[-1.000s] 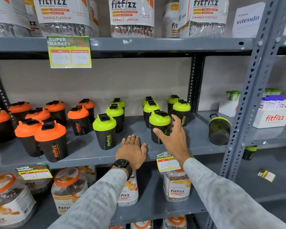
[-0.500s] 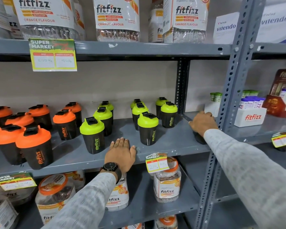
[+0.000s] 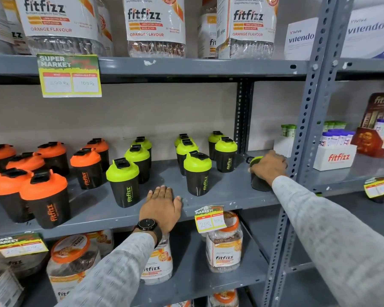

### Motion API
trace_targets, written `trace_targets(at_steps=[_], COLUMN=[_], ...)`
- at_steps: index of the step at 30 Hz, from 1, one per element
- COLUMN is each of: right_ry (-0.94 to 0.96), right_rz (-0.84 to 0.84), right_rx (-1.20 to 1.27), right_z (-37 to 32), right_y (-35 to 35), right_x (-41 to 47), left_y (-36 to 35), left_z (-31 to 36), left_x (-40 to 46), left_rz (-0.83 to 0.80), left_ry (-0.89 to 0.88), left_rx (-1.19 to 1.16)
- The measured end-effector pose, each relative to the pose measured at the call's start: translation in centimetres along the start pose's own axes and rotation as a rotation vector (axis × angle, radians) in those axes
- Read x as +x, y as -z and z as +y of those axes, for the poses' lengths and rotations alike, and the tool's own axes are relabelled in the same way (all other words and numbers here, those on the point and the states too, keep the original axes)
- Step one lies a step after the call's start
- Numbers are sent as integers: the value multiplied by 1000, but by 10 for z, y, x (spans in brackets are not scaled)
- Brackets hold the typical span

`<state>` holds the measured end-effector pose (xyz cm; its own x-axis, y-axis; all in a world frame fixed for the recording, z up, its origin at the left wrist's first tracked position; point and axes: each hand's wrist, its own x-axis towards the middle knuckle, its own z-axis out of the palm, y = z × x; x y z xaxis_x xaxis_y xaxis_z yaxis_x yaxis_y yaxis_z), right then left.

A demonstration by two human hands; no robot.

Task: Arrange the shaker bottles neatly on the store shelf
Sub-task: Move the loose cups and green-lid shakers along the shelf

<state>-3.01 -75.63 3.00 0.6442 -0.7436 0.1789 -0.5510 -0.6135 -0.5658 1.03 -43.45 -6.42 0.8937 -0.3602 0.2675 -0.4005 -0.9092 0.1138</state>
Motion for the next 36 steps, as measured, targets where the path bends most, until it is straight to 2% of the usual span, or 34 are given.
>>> trace_targets(at_steps=[3,7,10,14,17,26,36], right_ry=[-141,-153,-151,-130,-61,139,131], right_rz=[-87,-81,-69,31,135,383,345], right_rx=[116,176,335,611,727,623,583], right_z=[8,14,18,11,2,-6,-5], right_y=[-4,-11,-13,-22,-33,-70,-76], right_x=[7,15,14,-5,-27,-77,-82], left_y=[-2,-3,-3,-3,-4,0,-1], left_z=[-1,-1,-2,-2,-2,1,0], left_x=[0,1,1,2,1,-1,-2], left_rz=[10,13,9,12,19,22,51], left_ry=[1,1,2,6,2,5,2], left_rx=[1,-8,-13,-14,-10,-20,-33])
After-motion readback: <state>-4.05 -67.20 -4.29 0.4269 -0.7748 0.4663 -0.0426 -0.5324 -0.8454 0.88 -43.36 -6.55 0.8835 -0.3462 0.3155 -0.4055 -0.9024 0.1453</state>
